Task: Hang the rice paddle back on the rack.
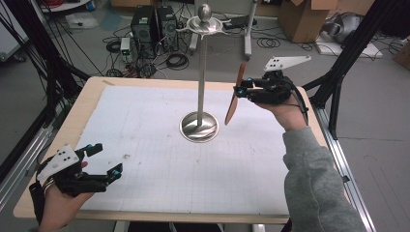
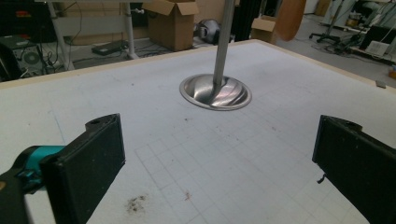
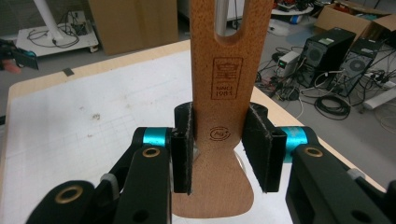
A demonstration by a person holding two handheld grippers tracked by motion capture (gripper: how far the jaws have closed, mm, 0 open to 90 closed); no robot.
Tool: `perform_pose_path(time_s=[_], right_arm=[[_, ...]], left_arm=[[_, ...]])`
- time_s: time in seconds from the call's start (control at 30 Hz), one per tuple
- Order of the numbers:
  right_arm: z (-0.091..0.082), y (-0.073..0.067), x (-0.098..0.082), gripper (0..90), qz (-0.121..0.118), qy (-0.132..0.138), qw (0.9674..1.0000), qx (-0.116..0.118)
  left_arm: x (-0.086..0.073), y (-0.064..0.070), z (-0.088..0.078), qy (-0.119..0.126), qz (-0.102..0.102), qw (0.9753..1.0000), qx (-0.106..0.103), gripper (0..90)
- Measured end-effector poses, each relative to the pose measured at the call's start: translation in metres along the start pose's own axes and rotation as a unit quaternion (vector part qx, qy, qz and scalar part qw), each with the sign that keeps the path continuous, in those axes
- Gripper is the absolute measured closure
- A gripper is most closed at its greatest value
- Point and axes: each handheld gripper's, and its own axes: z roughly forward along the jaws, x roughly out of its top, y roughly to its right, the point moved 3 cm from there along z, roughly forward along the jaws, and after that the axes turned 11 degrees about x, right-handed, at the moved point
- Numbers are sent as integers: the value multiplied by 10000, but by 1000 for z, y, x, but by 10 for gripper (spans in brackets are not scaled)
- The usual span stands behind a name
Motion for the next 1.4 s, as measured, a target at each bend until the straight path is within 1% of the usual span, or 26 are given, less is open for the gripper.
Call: perform_pose_path(time_s=[0.07,0.13,0.2,0.3,0.37,0.47,0.57,0.67,0.7,0.87,0.97,1.07,1.2,1.27,1.4], right_arm=[[1,0,1,647,9,4,10000,10],[2,1,5,647,6,-26,10000,25],[3,1,6,647,-20,-32,10000,21],[2,3,13,647,-17,-15,10000,-5],[2,3,16,647,-12,-1,10000,5],[1,4,24,647,-59,7,10000,16],[-1,3,27,647,-77,6,10000,6],[-4,2,34,647,-120,64,9999,5],[-6,1,36,647,-73,102,9999,37],[-7,1,40,647,-56,142,9999,30],[-7,3,43,647,21,263,9996,134],[-7,5,45,647,82,290,9994,169],[-6,6,50,647,58,220,9997,107],[-5,5,52,647,45,275,9996,107],[-4,3,56,647,0,297,9995,87]], left_arm=[[0,1,1,-12,8,10000,-35,27],[1,1,2,8,-42,9999,-95,27],[1,1,2,30,-71,9999,-106,27],[1,-3,2,43,-129,9999,-68,27],[1,-4,2,43,-131,9999,-66,27],[2,-5,4,44,-131,9999,-70,27],[1,-4,4,24,-132,9999,-72,27],[0,-5,4,13,-145,9999,-54,27],[0,-5,4,11,-136,9999,-57,28],[1,-4,4,37,-141,9999,-76,27],[0,-5,4,23,-127,9999,-60,27],[-1,-6,3,28,-158,9999,-23,27],[0,-8,-1,76,-191,9998,9,27],[0,-9,-2,84,-202,9998,23,28],[-1,-10,-3,79,-241,9997,49,27]])
